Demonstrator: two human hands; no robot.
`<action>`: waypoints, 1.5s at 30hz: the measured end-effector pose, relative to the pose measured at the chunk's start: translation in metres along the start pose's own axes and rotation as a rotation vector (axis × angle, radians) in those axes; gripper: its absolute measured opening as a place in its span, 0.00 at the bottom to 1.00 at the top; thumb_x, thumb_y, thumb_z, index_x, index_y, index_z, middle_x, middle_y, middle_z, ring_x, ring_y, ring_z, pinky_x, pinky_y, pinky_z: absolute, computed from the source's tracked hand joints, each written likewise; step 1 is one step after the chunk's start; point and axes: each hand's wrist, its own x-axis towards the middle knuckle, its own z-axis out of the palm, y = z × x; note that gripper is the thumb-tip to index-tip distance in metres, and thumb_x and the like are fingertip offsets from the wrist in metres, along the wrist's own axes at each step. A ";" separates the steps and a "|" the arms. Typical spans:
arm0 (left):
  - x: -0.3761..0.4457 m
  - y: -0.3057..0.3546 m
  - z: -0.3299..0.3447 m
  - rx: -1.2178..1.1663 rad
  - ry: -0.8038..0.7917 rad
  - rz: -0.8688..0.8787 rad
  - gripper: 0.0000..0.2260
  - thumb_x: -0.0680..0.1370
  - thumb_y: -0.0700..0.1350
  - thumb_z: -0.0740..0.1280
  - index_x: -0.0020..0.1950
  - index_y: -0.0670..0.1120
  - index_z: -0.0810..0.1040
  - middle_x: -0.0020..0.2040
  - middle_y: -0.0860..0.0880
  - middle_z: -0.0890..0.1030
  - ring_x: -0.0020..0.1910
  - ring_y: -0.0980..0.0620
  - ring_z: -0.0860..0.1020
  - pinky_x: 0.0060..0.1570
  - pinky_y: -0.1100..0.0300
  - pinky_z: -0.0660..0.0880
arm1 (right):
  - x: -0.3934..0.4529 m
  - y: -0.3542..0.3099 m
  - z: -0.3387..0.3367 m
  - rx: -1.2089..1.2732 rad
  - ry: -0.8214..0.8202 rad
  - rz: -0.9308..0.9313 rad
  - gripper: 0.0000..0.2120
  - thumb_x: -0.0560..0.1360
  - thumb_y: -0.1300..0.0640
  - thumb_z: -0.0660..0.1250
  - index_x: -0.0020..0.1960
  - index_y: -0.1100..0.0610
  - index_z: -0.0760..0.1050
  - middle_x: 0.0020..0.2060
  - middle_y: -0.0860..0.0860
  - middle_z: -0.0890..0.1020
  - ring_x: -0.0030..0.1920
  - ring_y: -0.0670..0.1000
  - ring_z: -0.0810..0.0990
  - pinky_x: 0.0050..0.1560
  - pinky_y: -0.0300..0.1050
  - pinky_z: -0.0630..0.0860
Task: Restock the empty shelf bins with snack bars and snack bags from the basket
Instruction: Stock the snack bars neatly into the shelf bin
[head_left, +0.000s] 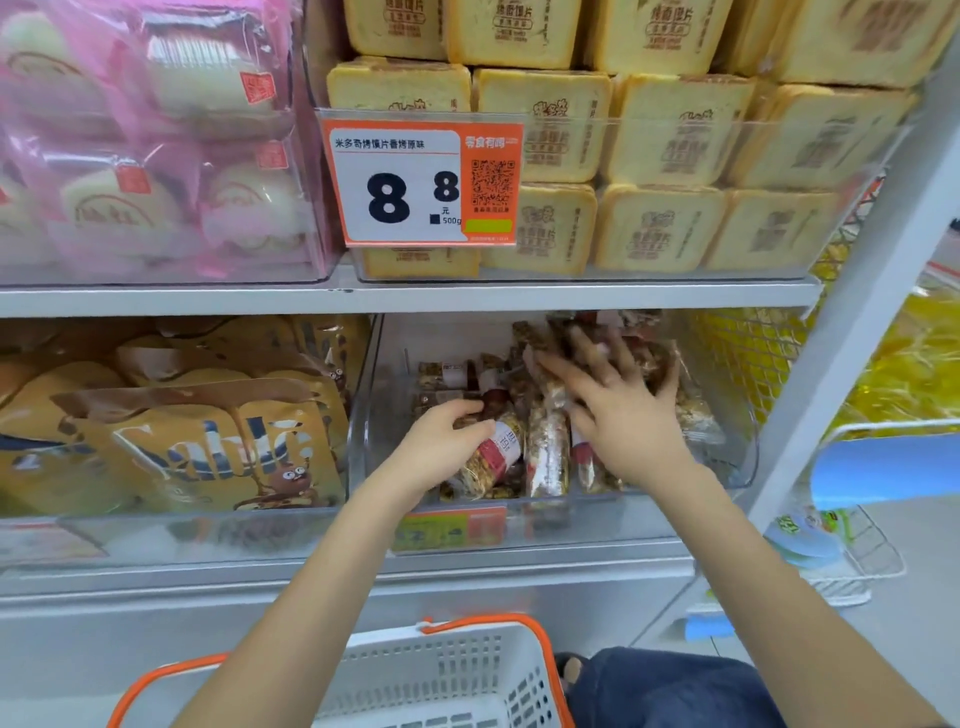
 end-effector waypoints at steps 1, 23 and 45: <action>-0.003 -0.002 -0.001 0.013 -0.025 -0.006 0.21 0.79 0.48 0.63 0.72 0.48 0.69 0.70 0.50 0.70 0.65 0.53 0.71 0.60 0.61 0.70 | 0.008 0.006 0.000 0.003 0.016 0.034 0.24 0.79 0.43 0.54 0.72 0.29 0.49 0.77 0.42 0.45 0.77 0.53 0.38 0.67 0.76 0.42; -0.015 -0.002 -0.007 -0.397 -0.013 -0.305 0.22 0.76 0.53 0.63 0.67 0.46 0.72 0.67 0.47 0.74 0.63 0.45 0.73 0.59 0.52 0.69 | -0.029 -0.049 -0.051 0.857 0.085 -0.054 0.19 0.72 0.58 0.72 0.59 0.46 0.72 0.49 0.41 0.79 0.51 0.46 0.77 0.50 0.44 0.74; -0.031 0.034 0.081 0.334 0.136 0.421 0.18 0.81 0.46 0.52 0.59 0.41 0.78 0.66 0.39 0.72 0.67 0.43 0.64 0.71 0.48 0.58 | -0.055 -0.012 -0.006 0.311 0.164 0.273 0.26 0.74 0.37 0.43 0.60 0.39 0.75 0.72 0.45 0.67 0.74 0.48 0.58 0.72 0.54 0.49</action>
